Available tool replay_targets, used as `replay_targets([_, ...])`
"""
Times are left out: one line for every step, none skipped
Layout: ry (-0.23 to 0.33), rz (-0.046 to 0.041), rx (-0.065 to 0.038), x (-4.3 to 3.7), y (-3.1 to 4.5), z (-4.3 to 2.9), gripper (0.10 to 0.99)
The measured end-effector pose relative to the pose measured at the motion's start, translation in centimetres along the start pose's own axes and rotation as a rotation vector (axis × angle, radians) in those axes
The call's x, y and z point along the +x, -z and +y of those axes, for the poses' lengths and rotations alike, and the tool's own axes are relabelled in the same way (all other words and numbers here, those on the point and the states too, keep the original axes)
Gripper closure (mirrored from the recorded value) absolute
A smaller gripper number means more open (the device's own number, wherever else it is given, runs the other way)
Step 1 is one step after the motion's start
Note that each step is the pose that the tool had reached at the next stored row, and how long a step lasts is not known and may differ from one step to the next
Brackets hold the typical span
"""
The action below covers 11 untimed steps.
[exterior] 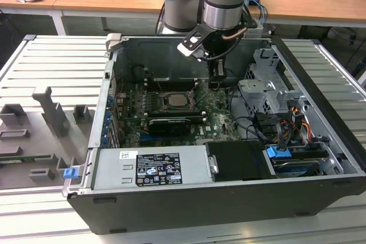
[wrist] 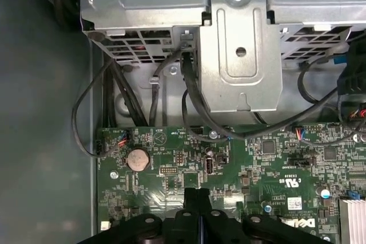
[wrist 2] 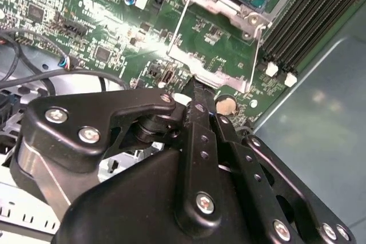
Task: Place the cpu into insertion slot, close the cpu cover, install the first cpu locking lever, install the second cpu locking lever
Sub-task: 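Close the cpu cover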
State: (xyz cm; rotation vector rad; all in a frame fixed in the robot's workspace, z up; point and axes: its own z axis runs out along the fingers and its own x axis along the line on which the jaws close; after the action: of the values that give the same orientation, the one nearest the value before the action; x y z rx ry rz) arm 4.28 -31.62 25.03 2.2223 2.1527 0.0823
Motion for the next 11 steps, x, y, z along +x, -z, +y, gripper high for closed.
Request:
replay_targets([0.000,-0.0002,0.000,-0.01,-0.01,-0.11,0.980])
replay_targets([0.000,0.0000,0.000,-0.01,-0.02,-0.21,0.980])
replay_targets([0.000,-0.0001,0.000,-0.03,-0.02,-0.78,0.980])
replay_targets([0.000,-0.0001,0.000,-0.03,-0.02,-0.82,0.980])
replay_targets([0.000,0.0000,0.000,-0.03,-0.04,-1.01,0.980])
replay_targets([0.000,-0.0001,0.000,-0.04,-0.04,-1.13,0.980])
replay_targets([0.000,-0.0001,0.000,-0.04,-0.04,-1.21,0.980])
replay_targets([0.000,-0.0001,0.000,-0.04,-0.04,-1.29,0.980])
replay_targets([0.000,0.0000,0.000,-0.04,-0.04,-1.39,0.980])
replay_targets([0.000,-0.0001,0.000,-0.05,-0.04,-1.45,0.980])
replay_targets([0.000,-0.0001,0.000,-0.05,-0.04,-1.52,0.980])
